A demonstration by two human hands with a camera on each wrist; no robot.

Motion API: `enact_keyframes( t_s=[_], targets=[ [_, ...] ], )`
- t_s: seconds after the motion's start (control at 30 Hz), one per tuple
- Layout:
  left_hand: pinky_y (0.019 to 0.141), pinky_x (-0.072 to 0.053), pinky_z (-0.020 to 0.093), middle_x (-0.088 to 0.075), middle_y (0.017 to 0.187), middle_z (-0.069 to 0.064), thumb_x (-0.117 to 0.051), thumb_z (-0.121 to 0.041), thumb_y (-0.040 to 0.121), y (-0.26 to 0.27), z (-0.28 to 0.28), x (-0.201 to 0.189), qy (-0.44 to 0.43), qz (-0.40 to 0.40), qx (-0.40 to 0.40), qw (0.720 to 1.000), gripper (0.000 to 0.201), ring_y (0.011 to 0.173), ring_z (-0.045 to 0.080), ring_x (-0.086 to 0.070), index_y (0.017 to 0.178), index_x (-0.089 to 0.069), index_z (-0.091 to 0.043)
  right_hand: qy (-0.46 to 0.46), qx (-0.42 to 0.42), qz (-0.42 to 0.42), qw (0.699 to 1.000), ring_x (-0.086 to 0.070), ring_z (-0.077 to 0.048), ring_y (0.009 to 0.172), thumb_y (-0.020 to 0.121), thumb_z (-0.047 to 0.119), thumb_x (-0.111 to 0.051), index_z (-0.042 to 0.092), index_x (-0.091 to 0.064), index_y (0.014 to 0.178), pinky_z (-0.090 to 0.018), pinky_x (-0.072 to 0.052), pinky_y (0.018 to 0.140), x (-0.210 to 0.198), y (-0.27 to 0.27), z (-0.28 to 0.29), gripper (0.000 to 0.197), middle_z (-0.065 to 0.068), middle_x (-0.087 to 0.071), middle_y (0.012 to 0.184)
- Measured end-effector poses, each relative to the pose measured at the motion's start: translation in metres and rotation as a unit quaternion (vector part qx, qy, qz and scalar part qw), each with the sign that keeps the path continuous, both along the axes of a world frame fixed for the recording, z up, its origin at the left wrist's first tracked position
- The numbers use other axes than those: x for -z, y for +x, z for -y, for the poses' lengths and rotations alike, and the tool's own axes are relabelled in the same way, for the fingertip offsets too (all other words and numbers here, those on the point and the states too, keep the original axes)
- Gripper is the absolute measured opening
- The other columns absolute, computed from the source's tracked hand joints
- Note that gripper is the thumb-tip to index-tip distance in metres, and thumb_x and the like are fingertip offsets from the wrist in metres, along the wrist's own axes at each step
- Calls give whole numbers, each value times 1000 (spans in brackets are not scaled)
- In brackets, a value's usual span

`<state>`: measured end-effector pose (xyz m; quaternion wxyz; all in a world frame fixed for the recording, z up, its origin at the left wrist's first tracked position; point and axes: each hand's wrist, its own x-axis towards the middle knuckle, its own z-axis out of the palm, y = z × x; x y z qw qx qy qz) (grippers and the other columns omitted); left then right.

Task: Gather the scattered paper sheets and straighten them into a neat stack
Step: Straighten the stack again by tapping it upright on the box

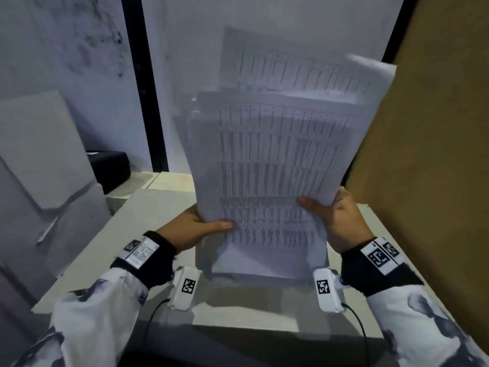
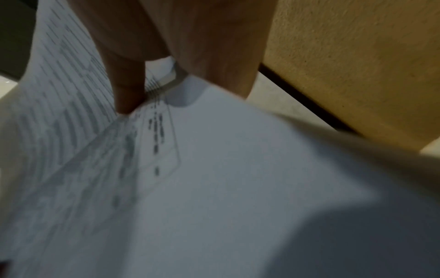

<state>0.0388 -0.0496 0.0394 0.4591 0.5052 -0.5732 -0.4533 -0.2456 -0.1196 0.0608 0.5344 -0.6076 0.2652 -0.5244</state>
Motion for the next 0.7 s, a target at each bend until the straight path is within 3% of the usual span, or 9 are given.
enact_keyframes(
  t_s=[0.13,0.27,0.4,0.5,0.6,0.7],
  targets=[
    [94,-56,34,-76,110,0,-72,-12,89,-9,12,0,-70,32,-55,995,24,104,15,-72,112,-71,-18,0,56,-20,998,-70,-32,115,92,-4,-65,-2,-64,127,-51,-53,103,12,8,6,35,-16,-73,123],
    [92,-57,50,-77,105,8,-72,-25,88,-21,18,17,-87,66,-112,988,24,98,23,-73,107,-74,-10,-9,139,-49,989,-74,-22,107,94,3,-67,7,-67,124,-45,-59,95,26,18,0,30,-8,-76,116],
    [89,-57,34,-73,98,-7,-74,-20,88,-34,15,23,-96,33,-194,976,16,92,5,-69,102,-70,-25,-12,168,-61,984,-72,-13,102,95,13,-68,13,-67,119,-34,-61,87,36,26,-8,24,1,-74,110],
    [82,-54,23,-73,99,-13,-81,-25,81,-36,10,31,-85,-2,-204,975,24,91,-2,-68,102,-70,-29,11,151,-70,986,-72,-18,102,95,18,-67,9,-64,121,-32,-63,80,46,21,-13,27,-4,-73,109],
    [84,-58,29,-73,109,-6,-83,-21,78,-33,9,36,-89,-40,-206,974,42,98,6,-70,117,-67,-18,37,131,-86,987,-73,-22,106,94,13,-69,9,-66,124,-39,-62,88,65,12,-18,30,-6,-76,114],
    [83,-61,32,-74,107,-4,-82,-18,78,-36,11,28,-106,-45,-191,975,39,96,8,-72,114,-67,-18,57,131,-66,988,-73,-24,108,93,6,-69,7,-66,125,-48,-59,95,70,5,-18,33,-9,-76,116]
  ],
)
